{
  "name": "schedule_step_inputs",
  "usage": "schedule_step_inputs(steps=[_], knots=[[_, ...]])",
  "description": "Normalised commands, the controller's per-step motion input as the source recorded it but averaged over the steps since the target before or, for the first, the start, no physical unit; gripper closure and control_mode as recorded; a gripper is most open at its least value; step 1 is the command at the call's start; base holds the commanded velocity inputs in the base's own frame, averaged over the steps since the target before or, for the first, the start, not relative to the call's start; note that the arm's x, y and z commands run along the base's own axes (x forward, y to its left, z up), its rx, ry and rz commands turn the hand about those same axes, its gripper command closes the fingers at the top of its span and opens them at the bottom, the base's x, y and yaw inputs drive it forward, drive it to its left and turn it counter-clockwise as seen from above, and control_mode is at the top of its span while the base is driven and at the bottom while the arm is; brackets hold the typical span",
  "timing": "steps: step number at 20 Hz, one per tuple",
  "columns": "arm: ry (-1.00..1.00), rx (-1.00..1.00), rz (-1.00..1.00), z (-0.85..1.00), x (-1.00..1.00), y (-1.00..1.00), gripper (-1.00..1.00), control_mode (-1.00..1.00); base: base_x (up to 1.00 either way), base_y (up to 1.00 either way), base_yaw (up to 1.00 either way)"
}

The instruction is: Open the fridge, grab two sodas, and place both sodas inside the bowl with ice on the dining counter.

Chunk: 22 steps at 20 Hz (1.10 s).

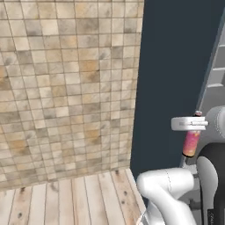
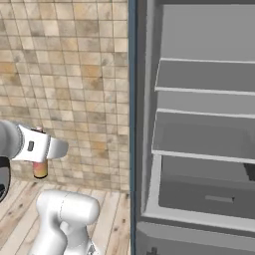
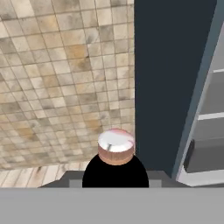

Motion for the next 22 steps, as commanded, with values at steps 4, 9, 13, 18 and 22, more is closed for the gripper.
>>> schedule_step_inputs(steps=[4, 9, 13, 18, 22], knots=[[0.00, 0.00, 0.00, 0.00, 0.00, 0.00, 1.00, 1.00, 0.07, 1.00, -0.28], [0.00, 0.00, 0.00, 0.00, 0.00, 0.00, 1.00, 1.00, -0.06, 0.91, -0.42], [0.00, 0.00, 0.00, 0.00, 0.00, 0.00, 1.00, 1.00, -0.11, 0.77, -0.48], [0.00, 0.00, 0.00, 0.00, 0.00, 0.00, 1.00, 1.00, -0.24, 0.70, -0.49], [0.00, 0.00, 0.00, 0.00, 0.00, 0.00, 1.00, 1.00, -0.50, 0.49, -0.53]])
